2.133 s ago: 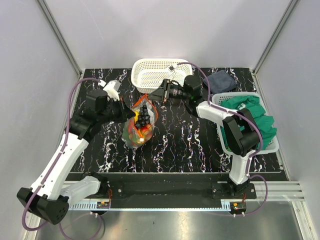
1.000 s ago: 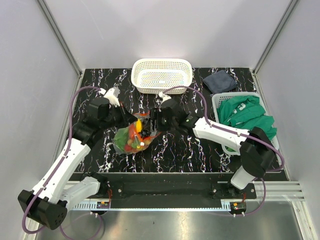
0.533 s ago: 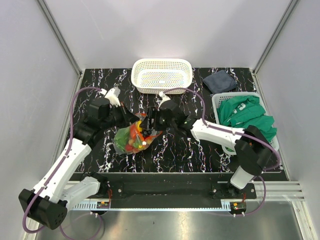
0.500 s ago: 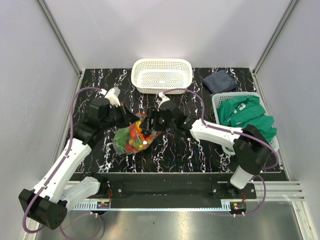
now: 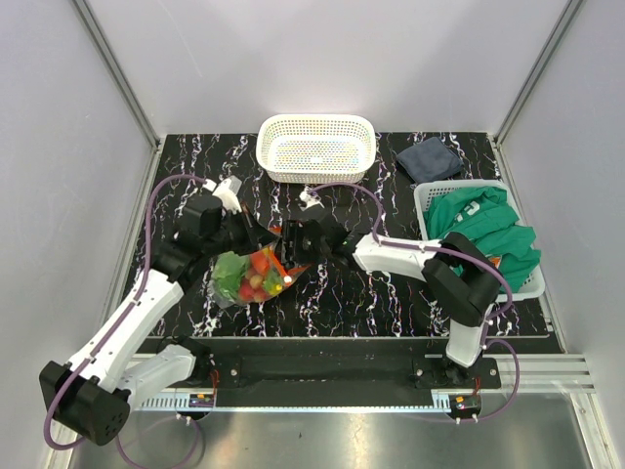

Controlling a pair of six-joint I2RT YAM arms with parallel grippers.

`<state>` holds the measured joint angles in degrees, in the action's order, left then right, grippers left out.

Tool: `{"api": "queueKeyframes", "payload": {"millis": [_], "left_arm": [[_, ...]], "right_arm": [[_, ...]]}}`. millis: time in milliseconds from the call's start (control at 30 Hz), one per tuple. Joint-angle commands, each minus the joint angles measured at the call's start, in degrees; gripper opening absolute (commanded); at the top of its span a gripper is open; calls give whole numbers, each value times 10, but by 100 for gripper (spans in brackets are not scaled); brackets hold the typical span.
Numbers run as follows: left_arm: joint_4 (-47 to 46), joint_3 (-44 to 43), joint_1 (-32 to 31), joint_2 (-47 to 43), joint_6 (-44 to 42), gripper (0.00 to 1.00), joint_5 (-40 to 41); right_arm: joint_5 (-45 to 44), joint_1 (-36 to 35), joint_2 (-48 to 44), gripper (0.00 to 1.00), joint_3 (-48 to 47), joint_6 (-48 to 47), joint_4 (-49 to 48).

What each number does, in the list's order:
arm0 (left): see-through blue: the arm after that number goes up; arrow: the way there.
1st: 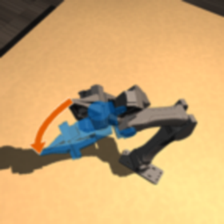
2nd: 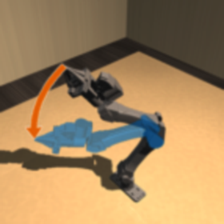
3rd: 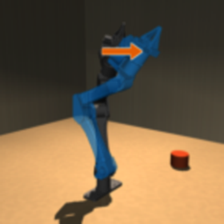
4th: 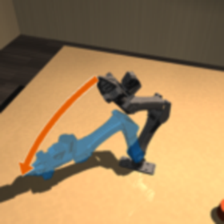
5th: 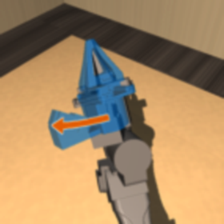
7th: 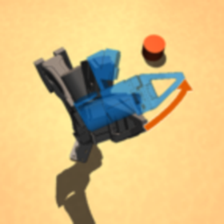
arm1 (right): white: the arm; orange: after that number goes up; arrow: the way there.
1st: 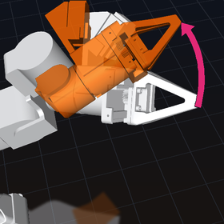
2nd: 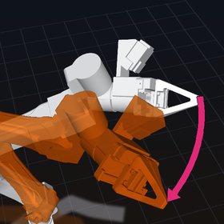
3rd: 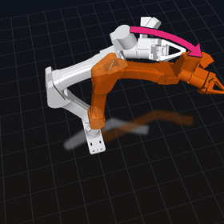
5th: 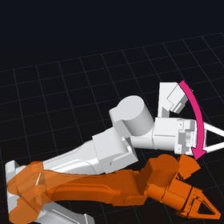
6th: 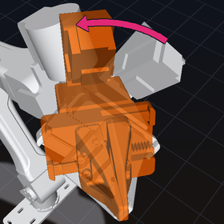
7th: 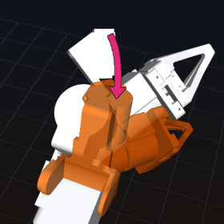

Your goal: Open the zip-top bag and remove the fake food

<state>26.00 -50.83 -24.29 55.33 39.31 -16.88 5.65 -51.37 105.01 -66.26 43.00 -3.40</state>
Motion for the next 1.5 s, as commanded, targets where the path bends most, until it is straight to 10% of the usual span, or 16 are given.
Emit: {"api": "queueKeyframes", "payload": {"millis": [0, 433, 1133, 1467], "left_arm": [[-62, 3, -5, -28, 6, 0, -4], [-11, 31, -4, -64, -27, 0, 76], [58, 27, -3, -103, -17, 0, 225], [65, 20, -3, -114, -26, 0, 236]], "right_arm": [[-11, -12, 10, 52, -31, -24, -14], [-5, -14, -80, 4, -6, -47, -29], [74, -16, -267, 1, 53, -59, 0], [-19, -15, -314, 2, 12, -123, 73]]}}
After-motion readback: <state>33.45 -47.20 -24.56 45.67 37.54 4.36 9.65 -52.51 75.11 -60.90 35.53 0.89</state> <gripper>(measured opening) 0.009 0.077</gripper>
